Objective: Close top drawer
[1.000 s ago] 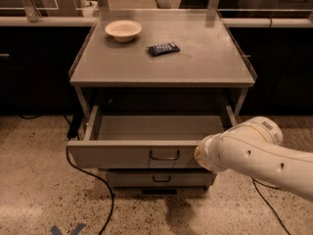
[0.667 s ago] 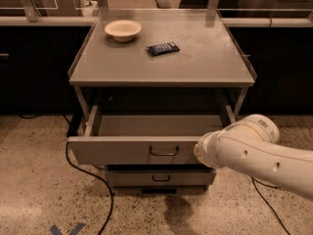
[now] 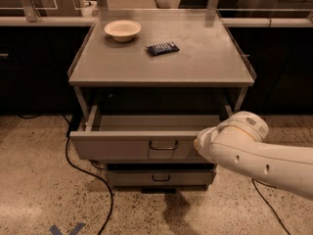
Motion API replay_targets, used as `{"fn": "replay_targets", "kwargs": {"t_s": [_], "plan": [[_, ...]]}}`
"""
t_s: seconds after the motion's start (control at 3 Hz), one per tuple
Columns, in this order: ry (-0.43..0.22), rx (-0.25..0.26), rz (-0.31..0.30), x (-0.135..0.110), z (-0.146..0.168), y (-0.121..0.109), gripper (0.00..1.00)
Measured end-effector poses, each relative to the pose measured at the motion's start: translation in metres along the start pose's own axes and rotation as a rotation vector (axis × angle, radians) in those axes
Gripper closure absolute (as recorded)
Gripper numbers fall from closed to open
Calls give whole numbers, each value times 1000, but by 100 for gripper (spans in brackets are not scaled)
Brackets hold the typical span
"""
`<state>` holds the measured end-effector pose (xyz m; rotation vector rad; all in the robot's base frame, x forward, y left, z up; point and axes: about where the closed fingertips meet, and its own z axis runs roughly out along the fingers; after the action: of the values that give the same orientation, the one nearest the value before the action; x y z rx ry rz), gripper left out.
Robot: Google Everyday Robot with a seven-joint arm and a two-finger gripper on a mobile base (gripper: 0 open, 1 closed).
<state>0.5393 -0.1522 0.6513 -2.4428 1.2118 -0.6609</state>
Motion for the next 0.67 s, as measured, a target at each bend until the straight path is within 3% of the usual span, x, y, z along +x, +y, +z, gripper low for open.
{"fn": "replay_targets", "kwargs": {"t_s": [0.33,0.67], "plan": [[87,45,-15,12,0,-11,100],[87,45,-15,12,0,-11,100]]}}
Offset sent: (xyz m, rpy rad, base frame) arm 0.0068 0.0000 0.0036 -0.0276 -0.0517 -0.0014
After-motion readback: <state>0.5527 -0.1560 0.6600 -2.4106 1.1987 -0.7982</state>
